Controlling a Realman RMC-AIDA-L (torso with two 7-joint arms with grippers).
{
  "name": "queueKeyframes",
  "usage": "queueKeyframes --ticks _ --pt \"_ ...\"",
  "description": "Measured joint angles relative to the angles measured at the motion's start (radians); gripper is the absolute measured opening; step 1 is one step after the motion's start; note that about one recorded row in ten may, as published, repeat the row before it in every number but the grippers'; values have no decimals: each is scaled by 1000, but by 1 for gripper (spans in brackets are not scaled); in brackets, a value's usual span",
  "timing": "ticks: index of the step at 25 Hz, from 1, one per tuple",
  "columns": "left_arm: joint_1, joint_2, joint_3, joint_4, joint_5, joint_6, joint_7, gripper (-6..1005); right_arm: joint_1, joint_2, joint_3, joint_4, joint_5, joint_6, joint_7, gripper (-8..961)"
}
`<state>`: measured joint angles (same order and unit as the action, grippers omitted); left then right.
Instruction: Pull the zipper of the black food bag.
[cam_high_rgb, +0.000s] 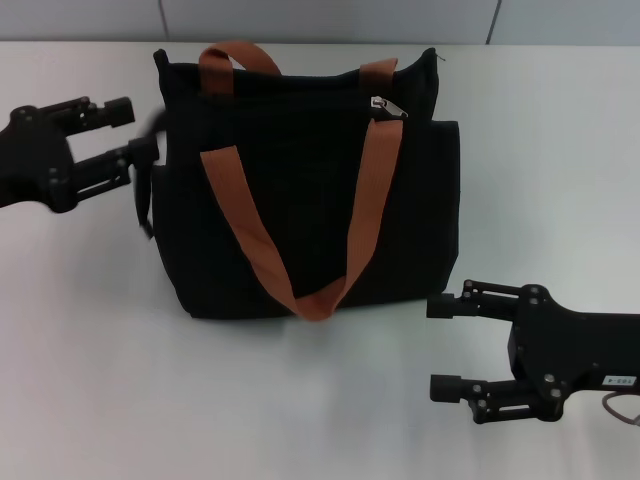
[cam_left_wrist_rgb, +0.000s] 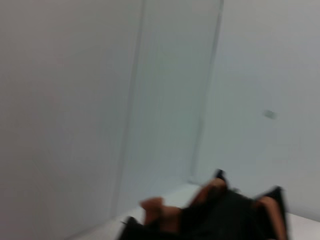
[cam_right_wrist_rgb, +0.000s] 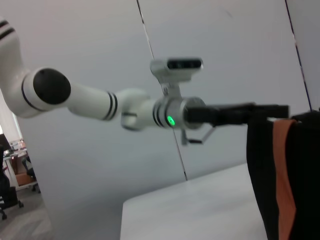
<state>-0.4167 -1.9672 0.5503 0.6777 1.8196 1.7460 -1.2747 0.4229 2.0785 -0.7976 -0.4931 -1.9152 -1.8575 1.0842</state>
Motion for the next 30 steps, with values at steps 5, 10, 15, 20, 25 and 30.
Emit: queueKeyframes --ticks 5,10,15,20,25,30 --pt "-11 45 -6 52 31 117 -128 572 20 2 -9 26 -17 39 0 817" --pt "-10 38 -6 38 28 235 -104 750 32 2 -22 41 -19 54 -6 817" --pt "2 -9 11 24 46 253 -11 837 47 2 -23 48 -19 70 -24 817" --pt "27 -32 67 -136 65 252 207 835 52 3 -23 61 -18 84 -37 817" --pt "41 -47 76 -187 132 235 280 834 68 3 -23 83 -18 104 -41 817" --pt "46 -69 77 -194 208 184 287 833 77 3 -23 110 -26 122 -62 817"
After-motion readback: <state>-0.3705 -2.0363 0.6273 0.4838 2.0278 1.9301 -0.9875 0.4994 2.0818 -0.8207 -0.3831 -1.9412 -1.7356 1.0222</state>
